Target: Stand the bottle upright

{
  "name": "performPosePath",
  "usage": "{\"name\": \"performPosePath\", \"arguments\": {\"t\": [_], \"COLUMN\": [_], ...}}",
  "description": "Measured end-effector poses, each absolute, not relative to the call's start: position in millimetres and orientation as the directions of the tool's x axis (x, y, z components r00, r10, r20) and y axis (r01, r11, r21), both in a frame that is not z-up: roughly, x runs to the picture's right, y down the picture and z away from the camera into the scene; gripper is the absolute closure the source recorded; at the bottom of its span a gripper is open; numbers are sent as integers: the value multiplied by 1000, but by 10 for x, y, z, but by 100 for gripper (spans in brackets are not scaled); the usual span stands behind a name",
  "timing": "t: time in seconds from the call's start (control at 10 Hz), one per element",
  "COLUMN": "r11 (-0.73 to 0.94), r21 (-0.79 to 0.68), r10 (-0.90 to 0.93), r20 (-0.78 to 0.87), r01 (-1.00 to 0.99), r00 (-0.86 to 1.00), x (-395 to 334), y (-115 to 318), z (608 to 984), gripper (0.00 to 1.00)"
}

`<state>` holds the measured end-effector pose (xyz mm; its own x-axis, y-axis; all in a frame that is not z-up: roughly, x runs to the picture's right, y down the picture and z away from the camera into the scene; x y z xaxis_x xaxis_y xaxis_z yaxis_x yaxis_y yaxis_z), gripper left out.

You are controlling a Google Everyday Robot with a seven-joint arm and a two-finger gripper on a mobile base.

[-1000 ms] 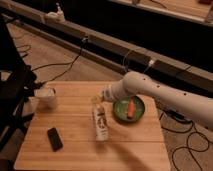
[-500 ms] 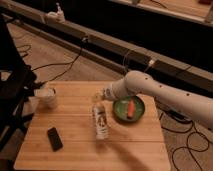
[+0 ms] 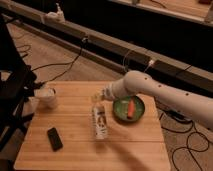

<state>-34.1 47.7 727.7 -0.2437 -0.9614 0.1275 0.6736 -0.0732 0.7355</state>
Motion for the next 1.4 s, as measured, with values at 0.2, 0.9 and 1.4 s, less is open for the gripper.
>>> {"name": "performPosePath", "arguments": {"t": [0.2,0.9,1.4], "r11": [-72,-137,-275], "r21": [736,717,682], "r10": [-961,-986,-959], "r20": [129,-30,-244], "r01": [673,684,677], "r00": [-244,-166,-144], "x": [-342,-524,-774], "y": [484,-16,-509], "z": [7283,7481,7504], "gripper": [100,100,100]}}
